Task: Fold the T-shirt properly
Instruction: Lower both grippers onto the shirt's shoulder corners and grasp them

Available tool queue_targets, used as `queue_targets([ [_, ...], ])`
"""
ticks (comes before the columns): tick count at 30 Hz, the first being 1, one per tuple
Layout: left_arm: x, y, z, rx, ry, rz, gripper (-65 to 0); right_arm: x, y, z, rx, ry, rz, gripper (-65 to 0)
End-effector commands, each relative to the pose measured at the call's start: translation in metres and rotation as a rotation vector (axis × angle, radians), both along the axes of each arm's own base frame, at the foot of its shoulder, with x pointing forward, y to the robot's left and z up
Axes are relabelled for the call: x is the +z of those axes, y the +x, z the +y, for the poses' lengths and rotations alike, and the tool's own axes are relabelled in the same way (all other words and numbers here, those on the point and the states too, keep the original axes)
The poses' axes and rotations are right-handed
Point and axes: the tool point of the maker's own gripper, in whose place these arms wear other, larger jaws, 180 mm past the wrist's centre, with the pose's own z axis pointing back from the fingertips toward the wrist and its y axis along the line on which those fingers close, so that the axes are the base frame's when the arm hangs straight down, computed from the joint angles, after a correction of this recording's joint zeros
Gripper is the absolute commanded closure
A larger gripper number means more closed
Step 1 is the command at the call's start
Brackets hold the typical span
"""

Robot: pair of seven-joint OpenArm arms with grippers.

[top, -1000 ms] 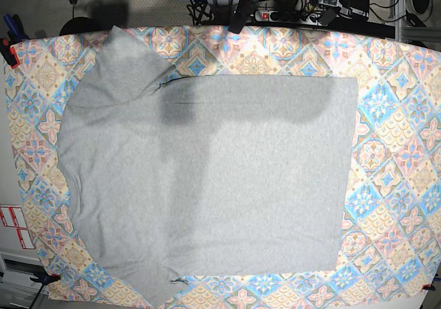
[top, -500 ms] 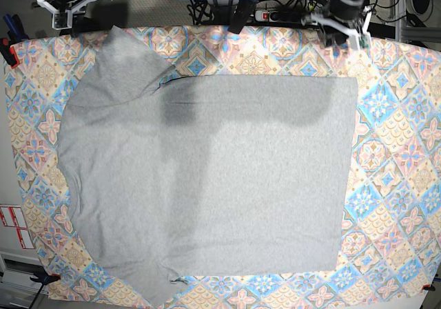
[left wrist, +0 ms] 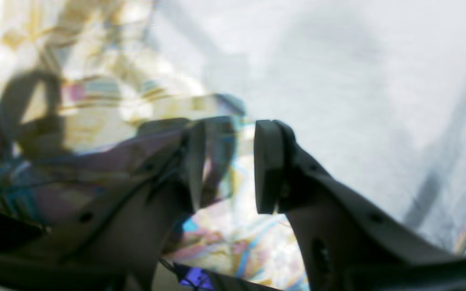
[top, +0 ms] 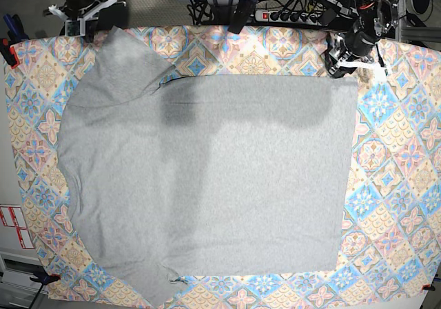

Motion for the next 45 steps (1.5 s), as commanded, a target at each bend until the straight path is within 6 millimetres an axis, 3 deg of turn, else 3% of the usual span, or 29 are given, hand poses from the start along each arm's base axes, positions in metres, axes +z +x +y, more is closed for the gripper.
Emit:
queue_targets([
  [1,0.004,0.008,0.003,-0.001,-0.004,-0.025,-21.3,0.007,0.001,-0.002,0.005,-0.01,-0.022,0.0],
  [12,-0.029,0.021,0.009,0.058,-0.047,0.03,-20.8,0.007,0.002,-0.002,0.005,-0.01,-0.025,-0.1],
  [14,-0.028,0.024,0.007,0.055,-0.049,0.022,-15.5,0.008,0.007,-0.003,0.003,-0.009,-0.036,-0.2],
  [17,-0.025,0.027,-0.001,0.061,-0.065,0.005,0.0,0.006,0.01,-0.004,-0.002,-0.009,-0.037,-0.3],
  [20,-0.025,0.026,-0.002,0.058,-0.067,0.006,0.0,-0.002,0.008,-0.006,-0.015,-0.01,0.019,-1.1],
  [30,-0.026,0.023,-0.004,0.056,-0.07,0.013,0.0,-0.015,0.048,-0.011,-0.061,-0.007,0.099,-11.1],
  [36,-0.026,0.023,-0.004,0.055,-0.07,0.014,0.0,-0.022,0.065,-0.002,-0.117,0.037,0.135,-17.5],
  [40,-0.028,0.018,-0.004,0.056,-0.07,0.025,0.0,-0.027,0.067,0.005,-0.135,0.063,0.147,-19.9],
  [45,-0.029,0.016,-0.004,0.056,-0.07,0.028,0.0,-0.051,0.048,0.004,-0.157,0.077,0.221,-19.9],
])
